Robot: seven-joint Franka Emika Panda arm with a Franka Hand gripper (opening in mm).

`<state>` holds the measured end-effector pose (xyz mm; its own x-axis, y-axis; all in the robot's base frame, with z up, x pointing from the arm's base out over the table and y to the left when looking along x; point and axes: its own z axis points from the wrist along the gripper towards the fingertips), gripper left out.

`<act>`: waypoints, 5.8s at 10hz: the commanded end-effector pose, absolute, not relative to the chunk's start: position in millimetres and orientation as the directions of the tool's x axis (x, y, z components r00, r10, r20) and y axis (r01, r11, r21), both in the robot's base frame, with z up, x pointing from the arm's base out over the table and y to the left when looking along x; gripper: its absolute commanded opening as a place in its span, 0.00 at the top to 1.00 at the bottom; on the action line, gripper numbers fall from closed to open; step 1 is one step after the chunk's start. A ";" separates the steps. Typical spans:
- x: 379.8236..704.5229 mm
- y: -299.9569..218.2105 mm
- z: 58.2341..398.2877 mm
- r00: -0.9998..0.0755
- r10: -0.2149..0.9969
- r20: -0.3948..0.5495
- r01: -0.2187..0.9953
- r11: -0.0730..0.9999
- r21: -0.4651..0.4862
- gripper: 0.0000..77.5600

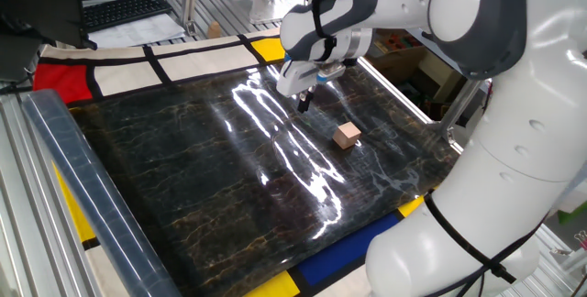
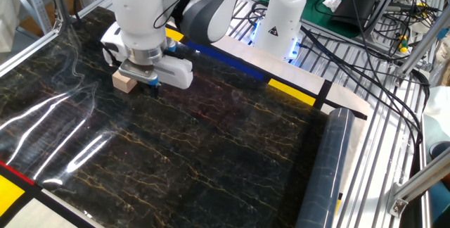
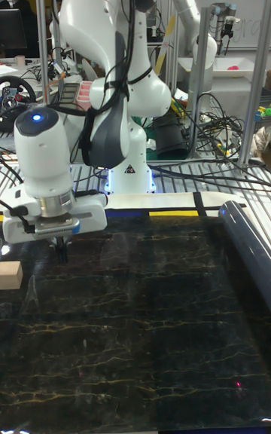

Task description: Hold a small block with the gripper and sweep it from left to right on the table

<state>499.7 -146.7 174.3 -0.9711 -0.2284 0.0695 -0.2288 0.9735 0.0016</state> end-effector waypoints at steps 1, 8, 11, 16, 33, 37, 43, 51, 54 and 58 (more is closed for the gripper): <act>501.5 -148.1 172.3 -0.989 -0.139 0.056 -0.140 0.990 -0.015 1.00; 501.5 -148.1 172.3 -0.997 -0.076 0.017 -0.076 0.997 -0.014 1.00; 501.5 -148.1 172.3 -0.997 -0.078 0.003 -0.078 0.997 -0.015 1.00; 501.5 -148.1 172.3 -0.999 -0.051 -0.009 -0.051 0.999 -0.017 1.00; 431.8 -255.7 168.5 -0.997 -0.076 0.031 -0.076 0.997 -0.018 1.00; 412.9 -262.2 164.2 -1.000 -0.014 0.016 -0.014 1.000 -0.019 1.00; 412.9 -261.9 163.9 -0.999 0.033 0.007 0.032 0.999 -0.035 1.00; 412.9 -261.9 163.9 -0.997 -0.075 0.013 -0.075 0.997 -0.002 1.00; 412.7 -262.4 163.8 -0.996 -0.084 0.017 -0.084 0.996 0.004 1.00; 412.0 -269.2 164.8 -0.995 -0.098 0.017 -0.098 0.994 0.039 1.00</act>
